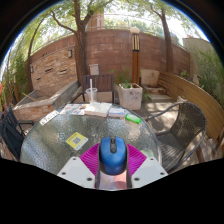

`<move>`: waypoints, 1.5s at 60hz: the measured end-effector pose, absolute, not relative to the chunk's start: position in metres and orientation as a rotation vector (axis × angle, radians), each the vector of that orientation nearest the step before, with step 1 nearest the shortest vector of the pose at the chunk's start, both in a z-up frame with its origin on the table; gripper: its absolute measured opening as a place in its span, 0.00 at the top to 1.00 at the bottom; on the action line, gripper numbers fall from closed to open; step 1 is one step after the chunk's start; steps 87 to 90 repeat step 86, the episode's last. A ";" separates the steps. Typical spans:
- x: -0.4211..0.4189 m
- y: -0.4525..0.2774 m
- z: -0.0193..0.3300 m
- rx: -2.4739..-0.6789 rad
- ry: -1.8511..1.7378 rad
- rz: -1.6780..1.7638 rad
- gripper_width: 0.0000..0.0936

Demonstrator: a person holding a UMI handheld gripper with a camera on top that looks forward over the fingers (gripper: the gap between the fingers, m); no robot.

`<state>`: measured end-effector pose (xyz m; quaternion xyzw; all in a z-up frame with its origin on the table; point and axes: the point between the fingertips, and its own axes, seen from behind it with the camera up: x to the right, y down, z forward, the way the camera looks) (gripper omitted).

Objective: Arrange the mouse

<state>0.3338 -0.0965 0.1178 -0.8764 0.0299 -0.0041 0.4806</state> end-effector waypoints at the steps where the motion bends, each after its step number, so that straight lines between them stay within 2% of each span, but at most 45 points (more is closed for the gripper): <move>1: 0.339 -0.096 0.109 -2.165 0.072 -0.016 0.63; 6: 0.355 -0.108 0.025 -2.276 0.063 -0.041 0.62; 15: 0.366 -0.122 -0.016 -2.374 0.056 -0.009 0.46; 17: 0.369 -0.123 -0.015 -2.372 0.056 -0.018 0.39; 21: 0.369 -0.122 0.001 -2.354 0.044 -0.025 0.11; 22: 0.368 -0.123 0.006 -2.349 0.040 -0.025 0.08; 25: 0.367 -0.126 0.017 -2.338 0.035 -0.035 0.11; 29: 0.363 -0.132 0.035 -2.318 0.039 -0.042 0.08; 39: 0.355 -0.164 0.089 -2.258 0.030 -0.096 0.09; 58: 0.322 -0.289 0.187 -2.140 0.018 -0.223 0.09; 74: 0.294 -0.372 0.219 -2.120 0.004 -0.238 0.09; 90: 0.291 -0.394 0.220 -2.140 0.024 -0.230 0.09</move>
